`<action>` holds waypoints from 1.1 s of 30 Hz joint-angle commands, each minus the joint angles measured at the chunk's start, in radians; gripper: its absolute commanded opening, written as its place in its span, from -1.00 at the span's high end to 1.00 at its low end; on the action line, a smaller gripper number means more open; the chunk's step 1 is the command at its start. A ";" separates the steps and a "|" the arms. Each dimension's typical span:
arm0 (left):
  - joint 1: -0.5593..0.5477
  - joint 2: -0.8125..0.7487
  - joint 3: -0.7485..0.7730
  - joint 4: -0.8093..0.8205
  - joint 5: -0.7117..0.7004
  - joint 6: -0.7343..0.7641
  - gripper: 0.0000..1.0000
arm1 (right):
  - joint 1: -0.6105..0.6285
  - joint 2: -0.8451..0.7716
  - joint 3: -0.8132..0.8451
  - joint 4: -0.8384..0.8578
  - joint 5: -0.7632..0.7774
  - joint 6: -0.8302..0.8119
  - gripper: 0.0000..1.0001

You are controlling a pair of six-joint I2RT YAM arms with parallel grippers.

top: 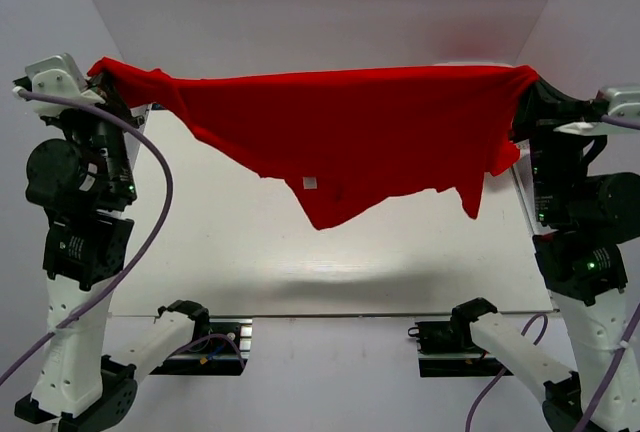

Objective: Fold and stack the t-shirts
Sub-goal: Flatten out the tshirt

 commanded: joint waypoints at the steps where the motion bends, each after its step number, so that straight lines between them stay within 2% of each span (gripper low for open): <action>1: 0.004 0.025 -0.011 0.027 0.013 0.018 1.00 | -0.007 -0.003 -0.035 0.027 -0.054 0.057 1.00; 5: 0.014 0.140 -0.066 0.065 -0.015 0.035 1.00 | -0.008 0.067 -0.140 0.044 -0.119 0.141 1.00; 8: 0.014 0.226 -0.175 0.157 -0.087 0.035 1.00 | -0.007 0.150 -0.272 0.074 -0.195 0.232 1.00; 12: 0.049 0.421 -0.206 0.215 -0.087 0.003 1.00 | -0.010 0.341 -0.343 0.108 -0.128 0.307 1.00; 13: 0.059 0.514 -0.206 0.225 -0.073 -0.007 1.00 | -0.010 0.379 -0.331 0.107 -0.082 0.328 1.00; 14: 0.068 0.565 -0.194 0.251 -0.059 -0.020 1.00 | -0.016 0.504 -0.325 0.107 -0.059 0.333 1.00; 15: 0.088 0.617 -0.178 0.251 -0.041 -0.031 1.00 | -0.022 0.552 -0.276 0.104 -0.029 0.333 1.00; 16: 0.099 0.676 -0.127 0.251 -0.026 -0.031 1.00 | -0.033 0.601 -0.251 0.093 -0.022 0.341 1.00; 17: 0.109 0.799 -0.097 0.251 -0.015 -0.042 1.00 | -0.039 0.752 -0.224 0.085 -0.021 0.338 1.00; 18: 0.129 0.864 -0.060 0.251 0.009 -0.053 1.00 | -0.045 0.803 -0.193 0.056 -0.025 0.338 1.00; 19: 0.138 0.997 0.020 0.251 0.025 -0.053 1.00 | -0.063 0.948 -0.097 0.045 -0.031 0.336 1.00; 21: 0.152 1.134 0.122 0.220 0.065 -0.062 1.00 | -0.076 1.041 0.007 -0.011 -0.057 0.335 1.00; 22: 0.161 1.194 0.230 0.209 0.074 -0.062 1.00 | -0.092 1.165 0.083 -0.027 -0.071 0.338 1.00; 23: 0.162 1.312 0.289 0.181 0.088 -0.062 1.00 | -0.099 1.204 0.153 -0.036 -0.086 0.335 1.00; 24: 0.171 1.363 0.394 0.170 0.103 -0.062 1.00 | -0.109 1.268 0.186 -0.066 -0.099 0.335 0.95; 26: 0.171 1.443 0.483 0.151 0.135 -0.053 1.00 | -0.125 1.343 0.295 -0.086 -0.105 0.336 0.74; 27: 0.171 1.475 0.551 0.131 0.149 -0.053 1.00 | -0.131 1.379 0.312 -0.093 -0.110 0.338 0.36; 28: 0.171 1.515 0.575 0.131 0.149 -0.062 0.84 | -0.137 1.390 0.348 -0.094 -0.123 0.341 0.14; 29: 0.171 1.515 0.586 0.131 0.167 -0.062 0.58 | -0.148 1.401 0.356 -0.091 -0.133 0.341 -0.13; 30: 0.171 1.515 0.586 0.140 0.168 -0.062 0.19 | -0.146 1.410 0.364 -0.091 -0.136 0.341 -0.26; 31: 0.171 1.515 0.575 0.140 0.180 -0.073 -0.64 | -0.154 1.408 0.372 -0.093 -0.146 0.339 -0.56; 32: 0.171 1.492 0.566 0.151 0.192 -0.073 -0.97 | -0.154 1.398 0.372 -0.094 -0.148 0.327 -0.65; 33: 0.171 1.477 0.554 0.151 0.192 -0.073 -1.00 | -0.151 1.375 0.367 -0.094 -0.148 0.325 -0.81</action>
